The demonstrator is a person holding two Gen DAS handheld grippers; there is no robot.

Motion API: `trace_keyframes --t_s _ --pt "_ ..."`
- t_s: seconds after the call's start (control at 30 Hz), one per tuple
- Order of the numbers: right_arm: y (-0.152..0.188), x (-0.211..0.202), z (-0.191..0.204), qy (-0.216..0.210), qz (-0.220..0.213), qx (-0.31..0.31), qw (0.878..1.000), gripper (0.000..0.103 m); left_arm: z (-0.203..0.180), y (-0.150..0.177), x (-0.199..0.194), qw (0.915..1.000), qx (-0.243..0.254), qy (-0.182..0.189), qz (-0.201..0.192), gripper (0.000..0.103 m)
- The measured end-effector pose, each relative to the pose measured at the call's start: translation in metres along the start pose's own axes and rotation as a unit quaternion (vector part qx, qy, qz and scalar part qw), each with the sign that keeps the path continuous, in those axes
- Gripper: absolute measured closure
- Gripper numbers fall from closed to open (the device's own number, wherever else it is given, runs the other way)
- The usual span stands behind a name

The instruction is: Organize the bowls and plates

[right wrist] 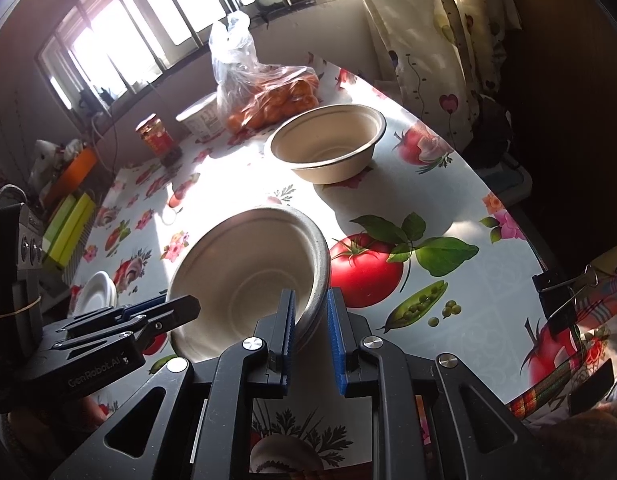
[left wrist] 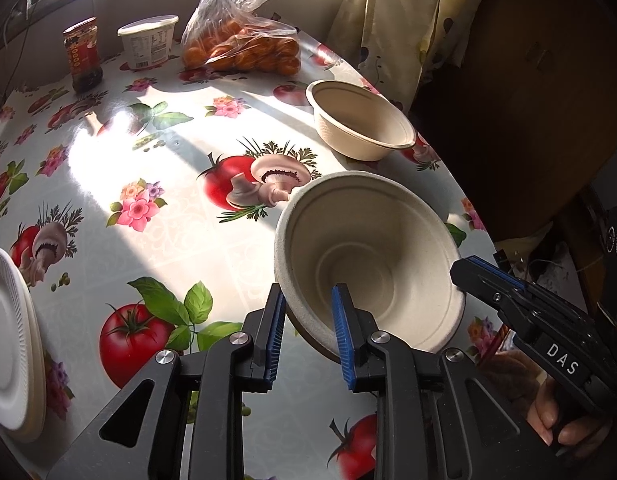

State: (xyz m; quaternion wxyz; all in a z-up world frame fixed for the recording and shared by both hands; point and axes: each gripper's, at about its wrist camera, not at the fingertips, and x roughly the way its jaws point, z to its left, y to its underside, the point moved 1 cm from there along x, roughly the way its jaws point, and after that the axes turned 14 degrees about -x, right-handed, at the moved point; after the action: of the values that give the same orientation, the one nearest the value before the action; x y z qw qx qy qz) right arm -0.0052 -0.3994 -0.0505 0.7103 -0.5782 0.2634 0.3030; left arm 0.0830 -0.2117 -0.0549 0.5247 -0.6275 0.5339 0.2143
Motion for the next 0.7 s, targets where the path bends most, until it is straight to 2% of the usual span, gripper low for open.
trace_keyframes --t_s 0.7 --pt "-0.0015 0.0022 -0.0010 0.000 -0.002 0.001 1.000 0.074 0.0003 -0.0006 -0.0022 0.9999 0.002 -0.008 -0.009 0.078"
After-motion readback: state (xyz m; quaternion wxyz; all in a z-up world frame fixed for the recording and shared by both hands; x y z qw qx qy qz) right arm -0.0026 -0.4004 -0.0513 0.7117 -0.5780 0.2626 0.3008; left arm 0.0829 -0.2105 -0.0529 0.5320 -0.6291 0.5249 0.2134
